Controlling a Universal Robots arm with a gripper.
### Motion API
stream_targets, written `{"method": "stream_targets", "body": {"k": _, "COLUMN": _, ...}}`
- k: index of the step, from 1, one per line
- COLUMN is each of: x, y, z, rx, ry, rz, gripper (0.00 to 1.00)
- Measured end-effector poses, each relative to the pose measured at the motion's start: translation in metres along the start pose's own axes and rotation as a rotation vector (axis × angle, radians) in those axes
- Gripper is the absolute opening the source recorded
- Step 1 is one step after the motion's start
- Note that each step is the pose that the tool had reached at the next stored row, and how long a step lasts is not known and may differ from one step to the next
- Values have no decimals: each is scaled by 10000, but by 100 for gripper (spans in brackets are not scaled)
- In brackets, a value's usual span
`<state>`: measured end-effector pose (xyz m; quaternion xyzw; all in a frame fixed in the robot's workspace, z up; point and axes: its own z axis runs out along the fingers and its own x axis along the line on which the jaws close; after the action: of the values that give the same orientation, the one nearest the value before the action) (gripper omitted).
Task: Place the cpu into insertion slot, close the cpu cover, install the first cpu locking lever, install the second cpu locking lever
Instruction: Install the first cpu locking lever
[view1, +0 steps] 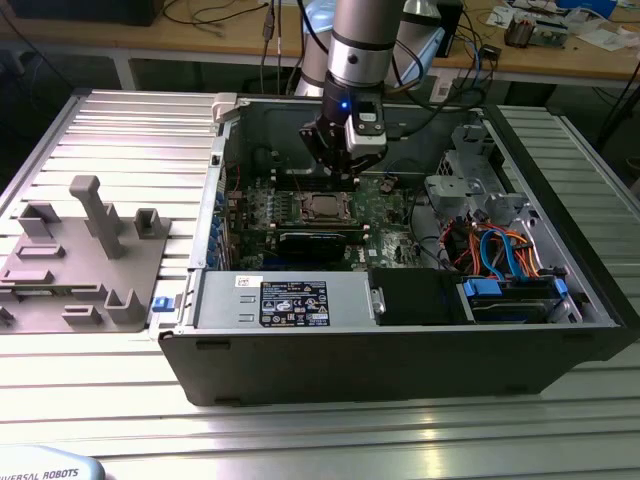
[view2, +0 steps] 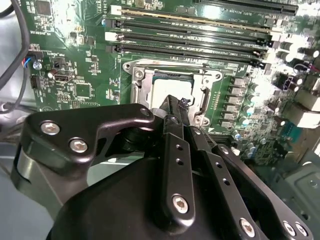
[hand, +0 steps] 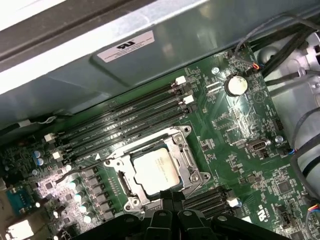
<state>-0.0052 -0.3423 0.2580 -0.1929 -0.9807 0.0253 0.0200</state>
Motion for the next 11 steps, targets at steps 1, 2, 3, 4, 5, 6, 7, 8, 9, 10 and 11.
{"method": "stream_targets", "body": {"k": 1, "x": 0, "y": 0, "z": 0, "rx": 2, "ry": -8, "rz": -154, "gripper": 11}}
{"method": "stream_targets", "body": {"k": 2, "x": 0, "y": 1, "z": 1, "rx": -7, "ry": -11, "rz": -304, "gripper": 11}}
{"method": "stream_targets", "body": {"k": 3, "x": 1, "y": 0, "z": 1, "rx": -43, "ry": -3, "rz": -403, "gripper": 11}}
{"method": "stream_targets", "body": {"k": 4, "x": 1, "y": 0, "z": 0, "rx": -96, "ry": 14, "rz": -486, "gripper": 11}}
{"method": "stream_targets", "body": {"k": 5, "x": 1, "y": 0, "z": 0, "rx": -151, "ry": 32, "rz": -604, "gripper": 11}}
{"method": "stream_targets", "body": {"k": 6, "x": 1, "y": 0, "z": 0, "rx": -160, "ry": 31, "rz": -712, "gripper": 11}}
{"method": "stream_targets", "body": {"k": 7, "x": 0, "y": 0, "z": 0, "rx": -156, "ry": 22, "rz": -922, "gripper": 11}}
{"method": "stream_targets", "body": {"k": 8, "x": 0, "y": 0, "z": 0, "rx": -147, "ry": 8, "rz": -1220, "gripper": 11}}
{"method": "stream_targets", "body": {"k": 9, "x": 0, "y": 0, "z": 0, "rx": -144, "ry": 0, "rz": -1421, "gripper": 11}}
{"method": "stream_targets", "body": {"k": 10, "x": 0, "y": 0, "z": 0, "rx": -143, "ry": -5, "rz": -1541, "gripper": 11}}
{"method": "stream_targets", "body": {"k": 11, "x": 0, "y": 0, "z": 0, "rx": -152, "ry": -8, "rz": -1678, "gripper": 11}}
